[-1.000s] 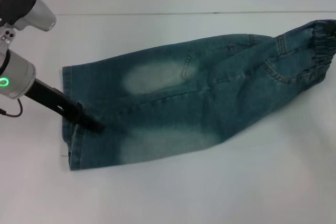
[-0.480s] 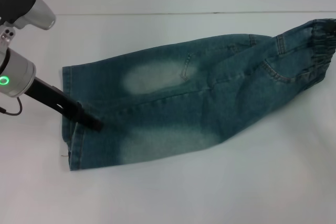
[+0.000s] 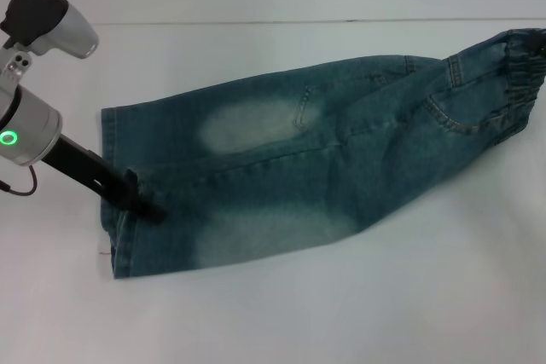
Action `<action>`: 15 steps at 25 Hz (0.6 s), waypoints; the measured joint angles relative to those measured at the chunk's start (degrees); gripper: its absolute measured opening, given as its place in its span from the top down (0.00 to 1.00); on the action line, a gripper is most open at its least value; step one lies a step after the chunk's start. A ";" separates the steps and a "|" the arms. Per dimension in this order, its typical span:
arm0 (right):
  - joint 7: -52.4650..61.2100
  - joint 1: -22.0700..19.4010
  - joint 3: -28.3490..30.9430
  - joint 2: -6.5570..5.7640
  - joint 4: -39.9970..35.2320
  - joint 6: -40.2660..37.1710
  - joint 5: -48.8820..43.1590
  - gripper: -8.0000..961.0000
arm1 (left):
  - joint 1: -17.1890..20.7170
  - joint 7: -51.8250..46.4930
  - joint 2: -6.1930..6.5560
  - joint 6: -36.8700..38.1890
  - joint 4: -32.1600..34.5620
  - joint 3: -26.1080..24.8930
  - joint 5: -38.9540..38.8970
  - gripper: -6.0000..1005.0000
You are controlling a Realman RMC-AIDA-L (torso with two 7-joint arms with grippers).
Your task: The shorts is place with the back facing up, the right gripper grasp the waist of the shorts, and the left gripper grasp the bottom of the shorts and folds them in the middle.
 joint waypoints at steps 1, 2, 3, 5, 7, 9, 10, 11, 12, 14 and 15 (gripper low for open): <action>0.00 -0.01 0.00 0.00 0.00 -0.02 0.01 0.93 | -0.03 0.00 -0.02 -0.03 0.02 -0.01 -0.13 0.31; 0.00 -0.02 0.00 0.00 0.00 -0.03 0.01 0.93 | -0.07 0.00 -0.14 -0.15 0.04 0.01 -0.09 0.32; 0.00 -0.05 0.00 0.00 0.00 -0.05 0.02 0.93 | -0.11 0.00 -0.23 -0.30 0.06 0.02 0.00 0.32; 0.00 -0.11 0.00 0.01 0.04 -0.07 0.04 0.93 | -0.17 -0.03 -0.47 -0.72 0.09 0.07 0.17 0.34; 0.00 -0.13 0.00 0.05 0.05 -0.08 0.09 0.93 | -0.20 -0.19 -0.63 -1.32 0.12 0.10 0.19 0.35; 0.00 -0.12 0.00 0.07 0.07 -0.15 0.11 0.93 | -0.22 -0.44 -0.68 -1.91 0.22 0.08 0.09 0.37; 0.00 -0.11 0.00 0.07 0.08 -0.20 0.11 0.93 | -0.26 -0.51 -0.68 -2.04 0.24 0.06 0.02 0.38; 0.00 -0.11 0.00 0.08 0.08 -0.24 0.11 0.93 | -0.30 -0.62 -0.69 -2.34 0.28 0.02 -0.10 0.39; 0.00 -0.09 0.00 0.08 0.09 -0.26 0.11 0.93 | -0.32 -0.71 -0.77 -2.83 0.48 0.01 -0.14 0.39; 0.00 -0.03 0.00 0.08 0.09 -0.30 0.13 0.93 | -0.26 -0.82 -1.02 -3.52 1.19 -0.04 -0.17 0.48; 0.00 -0.03 0.00 0.09 0.07 -0.35 0.15 0.93 | -0.17 -0.80 -1.13 -3.56 1.46 -0.02 -0.19 0.55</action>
